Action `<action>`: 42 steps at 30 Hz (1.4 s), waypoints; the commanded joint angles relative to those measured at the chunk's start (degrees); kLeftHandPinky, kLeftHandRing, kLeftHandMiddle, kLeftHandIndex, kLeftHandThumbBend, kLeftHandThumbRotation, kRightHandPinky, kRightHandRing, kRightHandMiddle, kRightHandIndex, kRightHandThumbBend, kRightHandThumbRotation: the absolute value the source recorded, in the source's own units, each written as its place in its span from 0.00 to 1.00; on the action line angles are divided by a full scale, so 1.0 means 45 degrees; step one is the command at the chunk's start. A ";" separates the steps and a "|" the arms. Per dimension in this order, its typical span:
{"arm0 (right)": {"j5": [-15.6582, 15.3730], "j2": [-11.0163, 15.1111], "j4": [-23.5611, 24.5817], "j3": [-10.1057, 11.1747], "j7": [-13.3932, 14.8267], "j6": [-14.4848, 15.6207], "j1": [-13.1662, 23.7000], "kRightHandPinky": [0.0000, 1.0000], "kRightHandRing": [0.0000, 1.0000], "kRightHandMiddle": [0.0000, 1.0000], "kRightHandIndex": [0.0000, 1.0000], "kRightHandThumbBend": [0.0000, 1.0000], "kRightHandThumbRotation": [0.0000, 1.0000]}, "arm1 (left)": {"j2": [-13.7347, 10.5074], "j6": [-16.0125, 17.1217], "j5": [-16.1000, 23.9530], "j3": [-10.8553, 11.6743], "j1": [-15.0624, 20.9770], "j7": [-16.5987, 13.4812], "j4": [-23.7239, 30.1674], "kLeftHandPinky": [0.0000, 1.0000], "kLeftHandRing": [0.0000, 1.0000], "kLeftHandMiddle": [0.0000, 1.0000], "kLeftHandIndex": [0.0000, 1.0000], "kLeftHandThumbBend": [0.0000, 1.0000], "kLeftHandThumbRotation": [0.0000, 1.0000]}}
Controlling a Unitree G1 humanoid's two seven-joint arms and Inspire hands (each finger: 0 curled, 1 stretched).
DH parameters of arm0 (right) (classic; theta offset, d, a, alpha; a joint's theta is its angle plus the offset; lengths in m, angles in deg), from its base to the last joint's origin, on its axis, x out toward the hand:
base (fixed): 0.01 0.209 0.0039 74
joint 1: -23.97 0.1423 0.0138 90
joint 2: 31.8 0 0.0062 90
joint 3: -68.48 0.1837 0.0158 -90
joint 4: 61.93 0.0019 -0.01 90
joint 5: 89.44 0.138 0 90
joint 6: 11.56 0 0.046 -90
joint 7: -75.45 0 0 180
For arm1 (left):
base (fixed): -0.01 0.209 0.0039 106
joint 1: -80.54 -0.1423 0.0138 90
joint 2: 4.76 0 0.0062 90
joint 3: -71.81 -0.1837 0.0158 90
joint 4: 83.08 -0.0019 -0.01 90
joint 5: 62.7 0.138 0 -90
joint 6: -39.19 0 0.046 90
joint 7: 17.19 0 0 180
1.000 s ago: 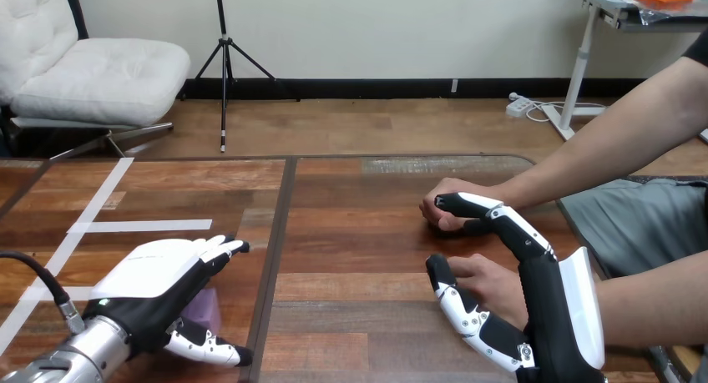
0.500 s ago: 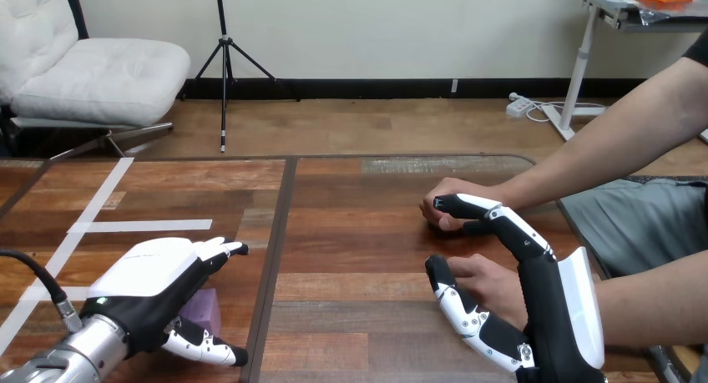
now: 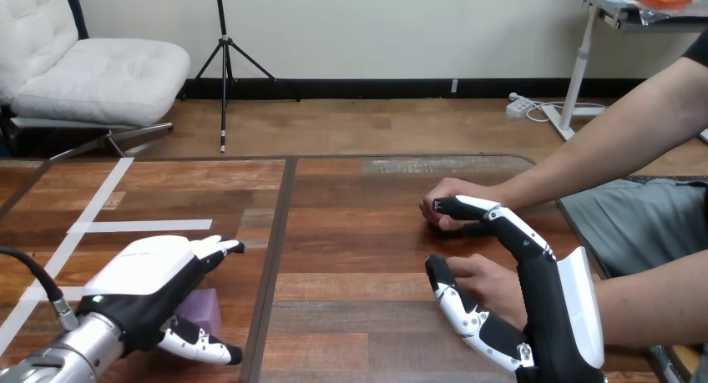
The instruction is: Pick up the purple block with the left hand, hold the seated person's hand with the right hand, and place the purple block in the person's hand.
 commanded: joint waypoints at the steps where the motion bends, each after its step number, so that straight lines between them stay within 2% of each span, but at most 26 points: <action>1: -0.0035 0.0027 0.0640 0.0131 -0.0070 0.0008 0.0541 0.66 0.73 0.72 0.69 0.34 0.22 | -0.0304 -0.0237 0.0188 0.0092 0.0429 -0.0368 0.0443 0.83 0.89 0.92 0.88 0.88 0.26; 10: -0.0080 0.0030 0.0767 0.0156 -0.0123 0.0146 0.0479 0.66 0.73 0.72 0.69 0.34 0.22 | -0.0094 -0.0689 0.0141 0.0049 0.0493 -0.0464 0.0270 0.71 0.83 0.87 0.85 0.86 0.21; 18: -0.0055 0.0049 0.0785 0.0179 -0.0139 0.0137 0.0474 0.66 0.73 0.72 0.69 0.34 0.22 | 0.0010 -0.0971 0.0057 -0.0106 0.0668 -0.0476 -0.0080 0.65 0.79 0.84 0.82 0.82 0.15; 28: -0.0069 0.0061 0.0848 0.0224 -0.0156 0.0155 0.0418 0.66 0.73 0.72 0.69 0.35 0.22 | 0.0162 -0.1144 0.0017 -0.0283 0.0926 -0.0599 -0.0750 0.65 0.77 0.83 0.81 0.74 0.10; 42: -0.0189 0.0167 0.1053 0.0266 -0.0310 0.0321 0.0294 0.65 0.73 0.72 0.69 0.33 0.26 | 0.0236 -0.0705 -0.0428 -0.0428 0.1069 -0.1240 -0.2018 0.66 0.77 0.83 0.81 0.63 0.09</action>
